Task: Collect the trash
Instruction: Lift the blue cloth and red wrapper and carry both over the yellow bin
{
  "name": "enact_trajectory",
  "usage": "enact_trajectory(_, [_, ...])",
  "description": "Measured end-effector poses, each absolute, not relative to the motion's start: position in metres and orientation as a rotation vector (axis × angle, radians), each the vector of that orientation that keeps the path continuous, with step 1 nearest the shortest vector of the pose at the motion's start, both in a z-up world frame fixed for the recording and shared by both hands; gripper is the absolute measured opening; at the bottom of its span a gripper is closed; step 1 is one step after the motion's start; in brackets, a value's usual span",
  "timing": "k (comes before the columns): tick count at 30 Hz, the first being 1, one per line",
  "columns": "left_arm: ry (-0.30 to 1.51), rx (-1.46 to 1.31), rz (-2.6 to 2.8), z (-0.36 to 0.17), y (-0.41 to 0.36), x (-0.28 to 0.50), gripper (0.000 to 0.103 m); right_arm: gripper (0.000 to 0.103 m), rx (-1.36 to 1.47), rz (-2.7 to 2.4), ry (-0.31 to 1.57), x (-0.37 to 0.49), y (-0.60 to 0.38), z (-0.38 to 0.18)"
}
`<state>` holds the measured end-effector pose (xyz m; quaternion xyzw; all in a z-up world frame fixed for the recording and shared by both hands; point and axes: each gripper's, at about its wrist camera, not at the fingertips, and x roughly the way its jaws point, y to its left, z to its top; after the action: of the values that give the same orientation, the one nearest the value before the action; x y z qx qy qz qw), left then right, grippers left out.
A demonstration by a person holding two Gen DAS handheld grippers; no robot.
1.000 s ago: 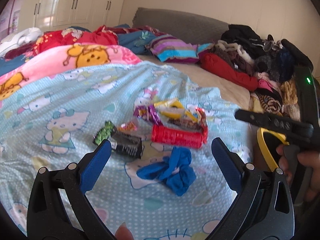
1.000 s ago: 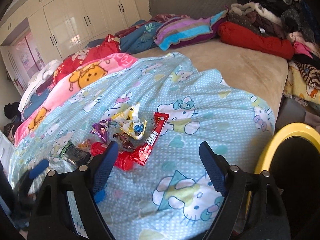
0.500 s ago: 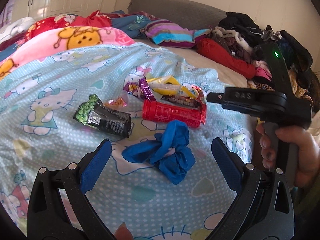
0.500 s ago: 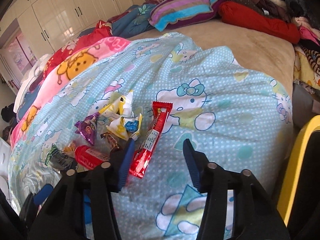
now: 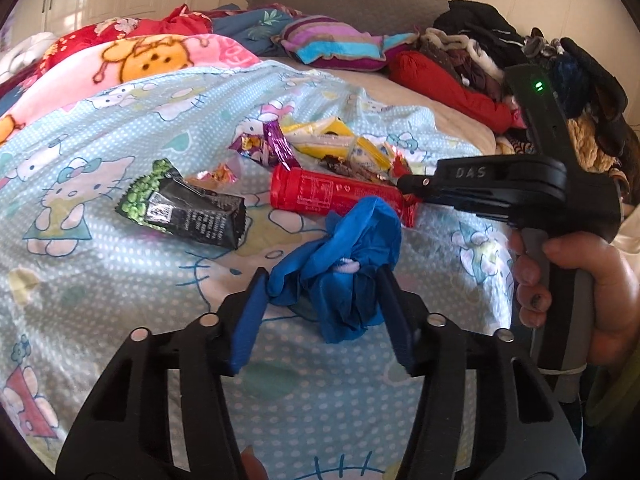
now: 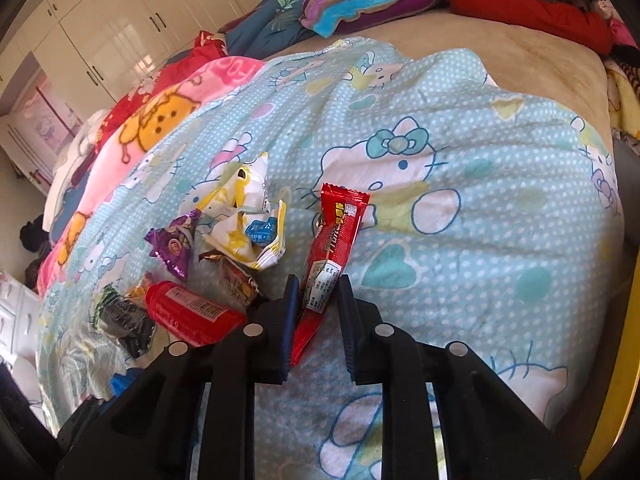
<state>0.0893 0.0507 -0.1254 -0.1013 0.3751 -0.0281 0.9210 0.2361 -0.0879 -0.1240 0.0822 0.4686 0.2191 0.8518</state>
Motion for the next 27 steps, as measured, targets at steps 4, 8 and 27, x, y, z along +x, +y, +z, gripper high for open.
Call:
enact_trajectory(4, [0.776, -0.210, -0.064, -0.127, 0.051, 0.091, 0.033, 0.017, 0.187, 0.454, 0.968, 0.226, -0.100, -0.120])
enact_trajectory(8, [0.781, -0.199, -0.076, -0.128, 0.048, 0.092, 0.021, 0.016, 0.196, 0.435, 0.953, 0.214, -0.116, -0.116])
enact_trajectory(27, [0.700, -0.189, -0.144, -0.094, 0.027, 0.081, 0.011, 0.016, 0.167, 0.486, 0.866, 0.154, -0.151, -0.085])
